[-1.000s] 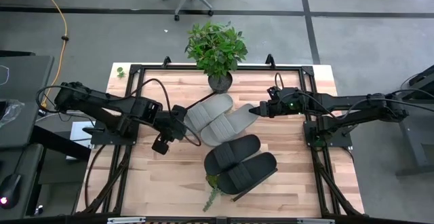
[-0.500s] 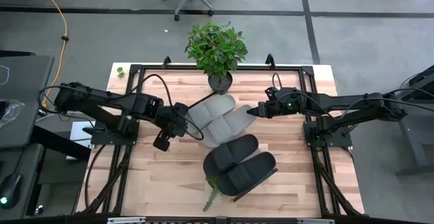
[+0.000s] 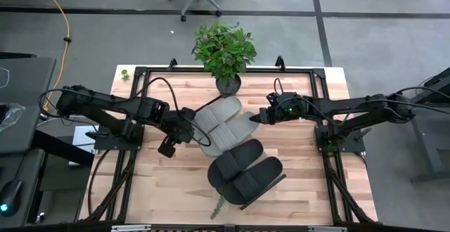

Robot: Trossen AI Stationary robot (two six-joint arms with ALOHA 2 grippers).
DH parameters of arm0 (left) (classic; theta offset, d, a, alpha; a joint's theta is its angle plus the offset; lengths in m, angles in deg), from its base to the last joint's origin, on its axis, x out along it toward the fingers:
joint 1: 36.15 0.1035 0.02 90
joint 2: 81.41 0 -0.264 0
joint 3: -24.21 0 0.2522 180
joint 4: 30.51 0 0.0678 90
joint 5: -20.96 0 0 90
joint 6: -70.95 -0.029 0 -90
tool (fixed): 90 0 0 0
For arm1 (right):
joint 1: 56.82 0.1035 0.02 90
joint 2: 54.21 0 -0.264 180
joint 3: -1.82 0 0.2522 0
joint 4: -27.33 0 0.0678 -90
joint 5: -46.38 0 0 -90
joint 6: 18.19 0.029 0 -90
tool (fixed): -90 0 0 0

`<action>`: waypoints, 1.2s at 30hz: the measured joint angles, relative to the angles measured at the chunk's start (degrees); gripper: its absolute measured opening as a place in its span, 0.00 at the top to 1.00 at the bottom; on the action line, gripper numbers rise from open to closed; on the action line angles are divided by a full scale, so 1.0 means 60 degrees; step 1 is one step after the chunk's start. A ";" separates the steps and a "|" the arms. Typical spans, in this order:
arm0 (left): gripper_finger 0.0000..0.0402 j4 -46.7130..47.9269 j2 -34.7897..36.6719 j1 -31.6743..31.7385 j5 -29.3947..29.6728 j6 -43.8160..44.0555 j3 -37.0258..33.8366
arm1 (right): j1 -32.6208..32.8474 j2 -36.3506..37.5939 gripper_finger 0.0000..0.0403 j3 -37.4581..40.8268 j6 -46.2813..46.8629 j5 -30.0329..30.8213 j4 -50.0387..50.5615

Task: Pick and place slides into the shelf
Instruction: Put the gray slide on the shelf, then adjust the white and black slides on the shelf

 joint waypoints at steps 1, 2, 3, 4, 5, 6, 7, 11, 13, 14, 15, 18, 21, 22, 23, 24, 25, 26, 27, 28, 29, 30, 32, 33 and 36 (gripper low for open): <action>0.99 -0.0004 0.0001 0.0000 0.0003 0.0000 0.0000 | 0.0000 -0.0008 0.93 0.0000 0.0001 -0.0009 -0.0004; 0.99 -0.0004 0.0001 0.0000 0.0002 -0.0002 0.0000 | 0.0000 -0.0008 0.94 0.0000 0.0000 -0.0016 -0.0004; 0.99 -0.0009 0.0001 0.0000 0.0004 -0.0002 0.0000 | 0.0000 -0.0008 0.94 0.0000 0.0000 -0.0014 -0.0004; 1.00 -0.0013 0.0001 0.0000 0.0007 0.0000 0.0000 | 0.0000 -0.0008 0.94 0.0000 0.0009 -0.0014 -0.0004; 1.00 -0.0012 0.0001 0.0000 0.0013 0.0000 0.0000 | 0.0000 -0.0008 0.93 0.0000 0.0027 -0.0016 -0.0004; 1.00 -0.0019 0.0001 0.0000 0.0025 0.0000 0.0000 | 0.0000 -0.0008 0.92 0.0000 0.0050 -0.0042 -0.0004; 1.00 -0.0025 0.0001 0.0000 0.0025 -0.0002 0.0000 | 0.0000 -0.0008 0.91 0.0000 0.0055 -0.0072 -0.0011; 1.00 -0.0025 0.0001 0.0000 0.0032 -0.0003 0.0000 | 0.0000 -0.0008 0.87 0.0004 0.0082 -0.0128 -0.0008; 1.00 -0.0029 0.0001 0.0000 0.0038 -0.0004 0.0000 | 0.0000 -0.0008 0.86 0.0004 0.0082 -0.0148 -0.0004; 1.00 -0.0029 0.0001 0.0000 0.0040 -0.0002 0.0000 | 0.0000 -0.0008 0.87 0.0004 0.0084 -0.0148 -0.0001; 1.00 -0.0029 0.0001 0.0000 0.0040 0.0000 0.0000 | 0.0000 -0.0008 0.87 0.0004 0.0080 -0.0148 -0.0004; 0.99 -0.0029 0.0001 0.0000 0.0047 0.0000 0.0000 | 0.0000 -0.0008 0.86 0.0004 0.0084 -0.0131 0.0003; 1.00 -0.0033 0.0001 0.0000 0.0064 0.0000 0.0000 | -0.0019 -0.0010 0.84 0.0004 0.0147 -0.0120 0.0044; 1.00 -0.0036 0.0001 0.0000 0.0066 0.0004 0.0000 | -0.0049 -0.0016 0.82 0.0004 0.0153 -0.0144 0.0074; 1.00 -0.0041 0.0001 0.0000 0.0071 0.0005 0.0000 | -0.0062 -0.0019 0.80 0.0004 0.0153 -0.0158 0.0118; 0.99 -0.0050 0.0001 0.0000 0.0089 0.0019 0.0000 | -0.0062 -0.0022 0.77 0.0004 0.0153 -0.0145 0.0196; 0.99 -0.0063 0.0001 0.0004 0.0119 0.0029 0.0000 | -0.0055 -0.0025 0.74 0.0010 0.0153 -0.0110 0.0270; 0.99 -0.0073 0.0001 0.0004 0.0143 0.0029 0.0000 | -0.0055 -0.0026 0.71 0.0011 0.0153 -0.0065 0.0350; 1.00 -0.0073 0.0001 0.0006 0.0159 0.0029 0.0000 | -0.0055 -0.0026 0.68 0.0011 0.0155 -0.0036 0.0424; 1.00 -0.0066 0.0001 0.0011 0.0160 0.0033 0.0000 | -0.0055 -0.0026 0.65 0.0011 0.0159 0.0011 0.0494; 1.00 -0.0062 0.0001 0.0011 0.0157 0.0033 0.0000 | -0.0055 -0.0026 0.61 0.0011 0.0176 0.0073 0.0568; 1.00 -0.0062 0.0001 0.0008 0.0157 0.0033 0.0000 | -0.0055 -0.0026 0.58 0.0011 0.0195 0.0146 0.0630; 1.00 -0.0055 0.0001 0.0007 0.0145 0.0036 0.0004 | -0.0058 -0.0026 0.52 0.0011 0.0153 0.0365 0.0638; 0.99 -0.0047 0.0001 0.0007 0.0140 0.0036 0.0004 | -0.0058 -0.0026 0.50 0.0011 0.0148 0.0469 0.0626; 0.99 -0.0028 0.0001 0.0007 0.0127 0.0036 0.0004 | -0.0058 -0.0026 0.44 0.0011 0.0094 0.0799 0.0630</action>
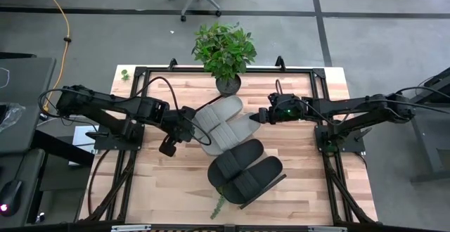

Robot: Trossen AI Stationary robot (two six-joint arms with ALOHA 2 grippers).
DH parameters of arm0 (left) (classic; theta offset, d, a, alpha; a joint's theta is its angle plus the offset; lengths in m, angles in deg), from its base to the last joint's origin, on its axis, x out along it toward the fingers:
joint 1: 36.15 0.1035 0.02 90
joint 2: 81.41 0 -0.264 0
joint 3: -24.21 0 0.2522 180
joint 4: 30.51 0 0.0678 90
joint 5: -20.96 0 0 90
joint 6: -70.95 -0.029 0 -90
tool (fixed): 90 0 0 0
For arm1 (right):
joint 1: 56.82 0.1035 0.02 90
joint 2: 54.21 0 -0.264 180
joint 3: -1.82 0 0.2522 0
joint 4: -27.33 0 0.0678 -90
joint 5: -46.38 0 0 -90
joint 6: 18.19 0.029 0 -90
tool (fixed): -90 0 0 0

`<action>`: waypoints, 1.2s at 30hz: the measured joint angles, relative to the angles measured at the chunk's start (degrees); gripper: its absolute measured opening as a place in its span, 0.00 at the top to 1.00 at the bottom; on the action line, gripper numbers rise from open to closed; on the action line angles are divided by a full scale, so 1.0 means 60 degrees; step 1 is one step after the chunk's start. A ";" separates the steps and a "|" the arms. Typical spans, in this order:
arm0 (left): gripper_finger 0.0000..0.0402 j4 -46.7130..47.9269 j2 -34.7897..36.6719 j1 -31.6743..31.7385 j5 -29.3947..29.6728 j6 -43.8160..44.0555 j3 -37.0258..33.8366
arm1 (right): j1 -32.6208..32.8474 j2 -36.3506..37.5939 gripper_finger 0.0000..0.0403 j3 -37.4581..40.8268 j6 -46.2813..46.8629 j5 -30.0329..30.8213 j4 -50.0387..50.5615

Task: Pick and place slides into the shelf
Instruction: Adjust the white and black slides on the shelf

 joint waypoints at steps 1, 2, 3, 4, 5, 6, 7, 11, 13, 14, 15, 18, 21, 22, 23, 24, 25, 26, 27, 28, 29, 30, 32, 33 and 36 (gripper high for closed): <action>0.99 0.0021 0.0000 -0.0003 -0.0006 0.0000 0.0000 | 0.0000 0.0000 0.43 0.0000 -0.0021 0.0118 0.0000; 0.99 0.0031 0.0000 -0.0003 -0.0020 0.0000 0.0002 | -0.0003 0.0000 0.42 0.0000 -0.0040 0.0187 0.0000; 0.99 0.0032 0.0000 -0.0003 -0.0025 0.0000 0.0003 | -0.0004 0.0006 0.42 0.0000 -0.0084 0.0301 0.0000; 0.99 0.0032 0.0000 -0.0003 -0.0025 0.0000 0.0004 | -0.0004 0.0029 0.42 0.0000 -0.0117 0.0408 0.0009; 0.99 0.0035 0.0000 -0.0003 -0.0026 0.0001 0.0004 | -0.0004 0.0045 0.42 0.0000 -0.0160 0.0527 0.0005; 0.99 0.0035 0.0000 -0.0003 -0.0029 0.0000 0.0004 | -0.0004 0.0053 0.42 0.0000 -0.0203 0.0632 -0.0007; 0.99 0.0035 0.0000 -0.0003 -0.0029 0.0004 0.0004 | -0.0004 0.0087 0.42 0.0000 -0.0222 0.0707 0.0038; 0.99 0.0060 -0.0004 -0.0003 -0.0054 0.0014 0.0004 | -0.0004 0.0275 0.42 0.0000 -0.0384 0.1090 0.0177; 0.99 0.0085 -0.0004 -0.0003 -0.0062 0.0021 0.0004 | -0.0004 0.0455 0.42 0.0000 -0.0445 0.1262 0.0328; 0.99 0.0150 -0.0004 -0.0003 -0.0062 0.0020 0.0004 | -0.0004 0.0566 0.42 0.0000 -0.0457 0.1351 0.0449; 0.99 0.0210 -0.0004 -0.0003 -0.0062 0.0018 0.0004 | -0.0004 0.0692 0.42 0.0000 -0.0487 0.1441 0.0583; 0.99 0.0272 -0.0004 -0.0003 -0.0062 -0.0009 0.0004 | -0.0004 0.1134 0.42 0.0000 -0.0540 0.1841 0.0998; 0.99 0.0281 -0.0004 -0.0003 -0.0070 -0.0005 0.0004 | -0.0007 0.1585 0.45 0.0000 -0.0229 0.2209 0.1685; 0.99 0.0290 -0.0004 -0.0003 -0.0100 -0.0002 0.0004 | -0.0007 0.1704 0.47 0.0000 -0.0105 0.2270 0.1994; 0.99 0.0290 -0.0004 -0.0003 -0.0129 0.0002 0.0004 | -0.0007 0.1791 0.49 0.0000 -0.0055 0.2264 0.2289; 0.99 0.0309 -0.0004 -0.0003 -0.0142 0.0032 0.0004 | 0.0006 0.1833 0.52 0.0000 -0.0022 0.2232 0.2501; 0.99 0.0328 -0.0004 -0.0003 -0.0143 0.0052 0.0004 | 0.0053 0.1843 0.56 0.0000 0.0004 0.2146 0.2581; 0.99 0.0330 -0.0004 -0.0003 -0.0146 0.0063 0.0004 | 0.0104 0.1843 0.60 0.0000 0.0041 0.2058 0.2632; 0.99 0.0338 -0.0004 -0.0003 -0.0146 0.0066 0.0004 | 0.0150 0.1829 0.64 0.0000 0.0025 0.2042 0.2620; 0.99 0.0345 -0.0004 -0.0003 -0.0146 0.0064 0.0004 | 0.0197 0.1790 0.69 0.0000 -0.0010 0.2012 0.2530; 0.99 0.0341 -0.0004 -0.0003 -0.0153 0.0066 0.0004 | 0.0230 0.1754 0.74 0.0000 -0.0017 0.1967 0.2496; 0.99 0.0348 -0.0004 -0.0003 -0.0160 0.0066 0.0004 | 0.0259 0.1723 0.79 0.0000 -0.0018 0.1964 0.2525; 0.99 0.0354 -0.0004 -0.0003 -0.0161 0.0066 0.0004 | 0.0273 0.1712 0.88 0.0000 -0.0024 0.1960 0.2561; 0.99 0.0374 -0.0004 -0.0003 -0.0164 0.0066 0.0004 | 0.0273 0.1716 0.93 0.0000 -0.0028 0.1960 0.2568; 0.99 0.0397 -0.0004 -0.0003 -0.0164 0.0066 0.0004 | 0.0271 0.1712 0.99 0.0000 -0.0033 0.1925 0.2468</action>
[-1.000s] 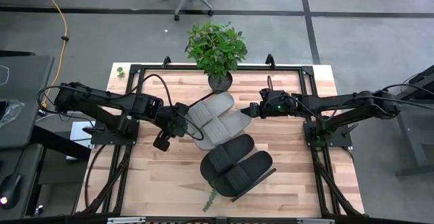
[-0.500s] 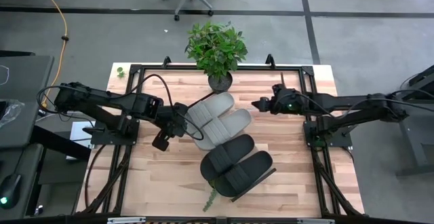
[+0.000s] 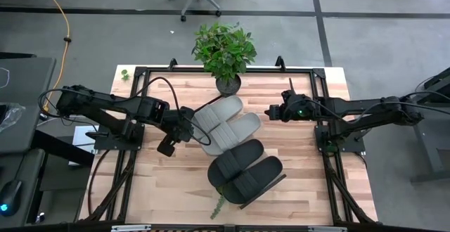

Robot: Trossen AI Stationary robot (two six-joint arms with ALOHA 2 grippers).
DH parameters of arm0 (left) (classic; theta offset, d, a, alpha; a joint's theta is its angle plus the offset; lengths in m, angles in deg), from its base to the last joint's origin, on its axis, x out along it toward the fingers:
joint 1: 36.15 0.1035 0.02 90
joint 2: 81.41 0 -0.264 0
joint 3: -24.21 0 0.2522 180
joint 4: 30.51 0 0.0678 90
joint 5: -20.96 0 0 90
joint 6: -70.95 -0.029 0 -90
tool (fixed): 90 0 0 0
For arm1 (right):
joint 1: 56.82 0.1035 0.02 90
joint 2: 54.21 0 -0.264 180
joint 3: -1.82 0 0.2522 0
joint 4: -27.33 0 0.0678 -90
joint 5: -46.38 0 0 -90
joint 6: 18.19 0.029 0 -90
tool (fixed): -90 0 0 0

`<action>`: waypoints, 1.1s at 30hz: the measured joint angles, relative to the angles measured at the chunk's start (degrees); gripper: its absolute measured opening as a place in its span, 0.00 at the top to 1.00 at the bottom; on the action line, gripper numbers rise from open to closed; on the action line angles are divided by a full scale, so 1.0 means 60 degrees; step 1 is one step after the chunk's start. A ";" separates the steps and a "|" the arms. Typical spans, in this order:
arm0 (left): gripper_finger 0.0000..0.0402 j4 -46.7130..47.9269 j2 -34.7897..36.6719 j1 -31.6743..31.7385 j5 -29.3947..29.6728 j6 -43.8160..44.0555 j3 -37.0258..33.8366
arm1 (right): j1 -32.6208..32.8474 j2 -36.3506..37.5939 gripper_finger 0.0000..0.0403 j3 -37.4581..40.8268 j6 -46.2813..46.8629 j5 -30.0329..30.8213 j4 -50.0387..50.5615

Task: Pick and place slides into the shelf
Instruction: Adjust the white and black slides on the shelf

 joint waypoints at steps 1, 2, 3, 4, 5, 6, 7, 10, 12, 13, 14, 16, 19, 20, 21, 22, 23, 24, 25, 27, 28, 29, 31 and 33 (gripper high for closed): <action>0.99 0.0002 0.0000 0.0000 0.0000 0.0004 0.0000 | 0.0001 0.0000 0.98 0.0000 0.0025 -0.0063 -0.0050; 0.99 0.0003 0.0000 0.0000 0.0000 0.0004 0.0000 | 0.0001 0.0000 0.97 0.0000 0.0030 -0.0103 -0.0066; 0.99 0.0006 0.0000 0.0000 0.0000 0.0004 0.0000 | 0.0002 0.0000 0.97 0.0000 0.0033 -0.0176 -0.0068; 0.99 0.0006 0.0000 0.0000 0.0000 0.0004 0.0000 | 0.0002 0.0000 0.97 0.0000 0.0050 -0.0230 -0.0068; 0.99 0.0006 0.0000 0.0000 0.0000 0.0004 0.0000 | 0.0002 0.0000 0.97 0.0000 0.0088 -0.0249 -0.0068; 0.99 0.0005 0.0000 0.0000 0.0000 0.0004 0.0000 | 0.0002 0.0000 0.98 0.0000 0.0095 -0.0273 -0.0080; 0.99 0.0006 0.0000 0.0000 0.0000 -0.0002 0.0000 | 0.0002 0.0000 0.99 0.0000 0.0092 -0.0296 -0.0121; 0.99 0.0006 0.0000 0.0000 0.0007 -0.0007 0.0000 | 0.0002 0.0000 0.99 0.0000 0.0096 -0.0371 -0.0298; 0.99 0.0003 0.0000 0.0000 0.0010 -0.0011 0.0000 | 0.0002 -0.0001 0.99 0.0000 0.0100 -0.0487 -0.0354; 0.99 0.0003 0.0000 0.0000 0.0011 -0.0012 0.0000 | 0.0002 -0.0004 1.00 0.0000 0.0101 -0.0562 -0.0423; 0.99 0.0003 0.0000 0.0000 0.0011 -0.0015 0.0000 | 0.0003 -0.0005 1.00 0.0000 0.0100 -0.0650 -0.0479; 0.99 0.0003 0.0000 0.0000 0.0020 -0.0026 0.0000 | 0.0052 -0.0135 1.00 -0.0004 0.0180 -0.0749 -0.0639; 0.99 0.0003 0.0000 0.0000 0.0025 -0.0029 0.0000 | 0.0139 -0.0431 1.00 -0.0004 0.0222 -0.0843 -0.0870; 0.99 0.0003 0.0000 0.0000 0.0025 -0.0029 0.0000 | 0.0175 -0.0574 1.00 -0.0007 0.0258 -0.0892 -0.0983; 0.99 0.0004 0.0000 0.0000 0.0025 -0.0029 -0.0004 | 0.0201 -0.0710 1.00 -0.0007 0.0260 -0.0919 -0.1027; 0.99 0.0003 0.0000 0.0000 0.0025 -0.0029 -0.0004 | 0.0219 -0.0835 1.00 -0.0007 0.0252 -0.0975 -0.1158; 0.99 0.0007 0.0000 0.0000 0.0024 -0.0029 -0.0004 | 0.0247 -0.0963 1.00 -0.0007 0.0245 -0.0997 -0.1370; 0.99 0.0045 0.0000 0.0000 0.0004 -0.0031 -0.0004 | 0.0292 -0.1071 1.00 -0.0007 0.0236 -0.1031 -0.1561; 0.99 0.0090 0.0004 -0.0002 -0.0002 -0.0031 -0.0004 | 0.0320 -0.1131 1.00 -0.0007 0.0205 -0.1072 -0.1586; 0.99 0.0077 0.0007 -0.0011 0.0000 -0.0032 -0.0004 | 0.0338 -0.1205 1.00 -0.0007 0.0263 -0.1037 -0.1522; 0.99 0.0061 0.0007 -0.0011 0.0004 -0.0033 -0.0004 | 0.0338 -0.1206 1.00 -0.0007 0.0278 -0.0965 -0.1407; 0.99 0.0050 0.0007 -0.0004 0.0004 -0.0029 -0.0004 | 0.0344 -0.1200 1.00 -0.0007 0.0278 -0.0871 -0.1355; 0.99 0.0048 0.0004 0.0000 0.0015 -0.0032 -0.0004 | 0.0345 -0.1171 1.00 -0.0007 0.0256 -0.0712 -0.1350; 0.99 0.0031 0.0004 -0.0004 0.0030 -0.0033 -0.0004 | 0.0341 -0.1166 1.00 -0.0007 0.0253 -0.0667 -0.1344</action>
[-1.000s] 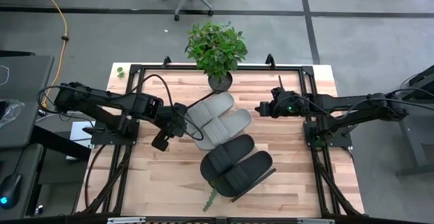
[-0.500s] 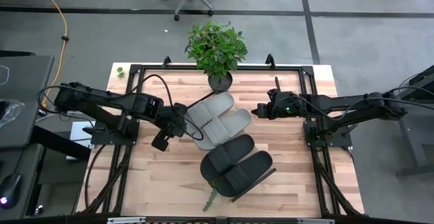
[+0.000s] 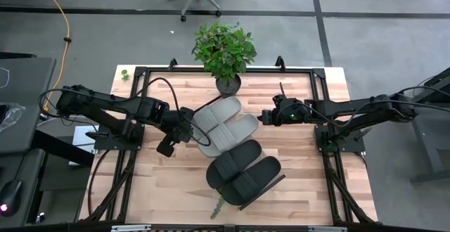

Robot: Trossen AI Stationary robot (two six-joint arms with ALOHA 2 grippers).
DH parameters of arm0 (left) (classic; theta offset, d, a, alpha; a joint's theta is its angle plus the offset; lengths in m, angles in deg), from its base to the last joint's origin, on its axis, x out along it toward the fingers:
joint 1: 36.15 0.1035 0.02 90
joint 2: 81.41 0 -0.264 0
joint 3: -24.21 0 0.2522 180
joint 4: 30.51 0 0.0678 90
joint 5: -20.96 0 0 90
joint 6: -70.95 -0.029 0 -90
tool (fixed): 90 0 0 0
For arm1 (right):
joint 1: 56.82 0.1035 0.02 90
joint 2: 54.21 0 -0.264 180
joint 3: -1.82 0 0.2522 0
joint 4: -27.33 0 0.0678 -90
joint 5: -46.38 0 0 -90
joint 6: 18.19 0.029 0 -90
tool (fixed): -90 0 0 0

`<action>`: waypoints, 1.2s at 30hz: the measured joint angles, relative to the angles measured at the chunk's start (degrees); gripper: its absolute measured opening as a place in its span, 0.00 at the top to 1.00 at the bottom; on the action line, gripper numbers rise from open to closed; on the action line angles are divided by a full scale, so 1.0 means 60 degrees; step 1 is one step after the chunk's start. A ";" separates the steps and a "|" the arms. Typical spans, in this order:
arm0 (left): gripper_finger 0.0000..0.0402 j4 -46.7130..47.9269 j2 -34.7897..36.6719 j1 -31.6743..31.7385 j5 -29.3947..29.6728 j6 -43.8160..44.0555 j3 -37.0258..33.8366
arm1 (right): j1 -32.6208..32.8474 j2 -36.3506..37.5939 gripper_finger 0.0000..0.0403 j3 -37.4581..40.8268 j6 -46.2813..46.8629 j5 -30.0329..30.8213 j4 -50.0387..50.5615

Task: Pick and place slides into the shelf
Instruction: Adjust the white and black slides on the shelf

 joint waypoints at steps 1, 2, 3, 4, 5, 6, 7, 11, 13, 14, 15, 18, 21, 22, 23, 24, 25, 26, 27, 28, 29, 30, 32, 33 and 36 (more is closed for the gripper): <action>0.99 -0.0006 0.0000 0.0000 0.0003 0.0000 0.0000 | 0.0000 0.0000 1.00 0.0000 0.0000 0.0031 0.0010; 0.99 -0.0006 0.0000 0.0000 0.0003 0.0000 0.0000 | 0.0000 0.0000 1.00 0.0000 0.0000 0.0079 0.0033; 0.99 -0.0008 0.0000 0.0004 0.0001 0.0002 0.0000 | 0.0000 0.0000 1.00 0.0000 0.0000 0.0180 0.0113; 0.99 -0.0006 0.0000 0.0004 0.0003 0.0000 0.0000 | 0.0000 0.0000 1.00 0.0000 0.0006 0.0311 0.0248; 0.99 -0.0003 0.0000 0.0000 0.0032 -0.0005 0.0000 | 0.0000 0.0005 1.00 0.0000 0.0037 0.0441 0.0409; 0.99 0.0010 0.0000 0.0000 0.0082 -0.0037 0.0000 | 0.0000 0.0042 1.00 0.0000 0.0097 0.0542 0.0592; 0.99 0.0056 0.0000 -0.0002 0.0169 -0.0054 0.0000 | 0.0000 0.0074 1.00 0.0000 0.0158 0.0658 0.0761; 0.99 0.0297 0.0000 0.0004 0.0483 -0.0069 0.0000 | -0.0004 0.0198 1.00 0.0000 0.0246 0.0808 0.1317; 0.99 0.0411 0.0000 0.0004 0.0518 -0.0069 0.0000 | -0.0004 0.0297 1.00 0.0000 0.0248 0.0808 0.1484; 0.99 0.0506 0.0004 0.0004 0.0548 -0.0044 0.0000 | -0.0004 0.0349 1.00 0.0000 0.0244 0.0808 0.1507; 0.99 0.0601 0.0002 0.0004 0.0545 -0.0010 0.0000 | -0.0004 0.0390 1.00 0.0000 0.0230 0.0810 0.1492; 0.99 0.0804 0.0000 0.0008 0.0569 0.0190 0.0009 | -0.0004 0.0566 1.00 0.0000 0.0192 0.0847 0.1477; 0.99 0.1053 -0.0004 0.0011 0.0890 0.0411 0.0172 | -0.0004 0.0754 1.00 0.0000 0.0148 0.0843 0.1480; 0.99 0.1100 0.0000 0.0011 0.0975 0.0487 0.0243 | -0.0004 0.0827 1.00 0.0000 0.0135 0.0801 0.1481; 0.99 0.1213 -0.0001 0.0011 0.1020 0.0546 0.0322 | -0.0004 0.0896 1.00 0.0000 0.0078 0.0759 0.1489; 0.99 0.1369 -0.0002 0.0011 0.1021 0.0601 0.0413 | -0.0004 0.0965 1.00 0.0000 0.0037 0.0612 0.1475; 0.99 0.1493 -0.0001 0.0011 0.0995 0.0611 0.0531 | -0.0004 0.1028 1.00 0.0000 0.0005 0.0520 0.1497; 0.99 0.1619 -0.0003 0.0011 0.0886 0.0606 0.0663 | -0.0004 0.1091 1.00 0.0000 -0.0004 0.0381 0.1494; 0.99 0.1791 0.0001 0.0011 0.0668 0.0581 0.0787 | 0.0007 0.1152 1.00 0.0000 -0.0004 0.0277 0.1494; 0.99 0.1974 0.0004 0.0011 0.0363 0.0531 0.0880 | 0.0023 0.1205 1.00 0.0000 -0.0006 0.0162 0.1505; 0.99 0.2107 0.0004 0.0007 0.0002 0.0528 0.0955 | 0.0054 0.1257 1.00 0.0000 -0.0008 0.0080 0.1510; 0.99 0.2145 0.0004 0.0004 -0.0387 0.0534 0.1020 | 0.0098 0.1286 1.00 0.0000 -0.0006 0.0026 0.1524; 0.99 0.2118 0.0004 -0.0064 -0.1103 0.0715 0.1070 | 0.0241 0.1285 1.00 0.0000 -0.0004 -0.0064 0.1542; 0.99 0.2075 0.0004 -0.0172 -0.1311 0.0893 0.1071 | 0.0328 0.1279 1.00 0.0000 -0.0003 -0.0107 0.1573; 1.00 0.1520 0.0004 -0.0630 -0.1468 0.1323 0.1075 | 0.0586 0.1251 1.00 0.0000 0.0113 -0.0061 0.1706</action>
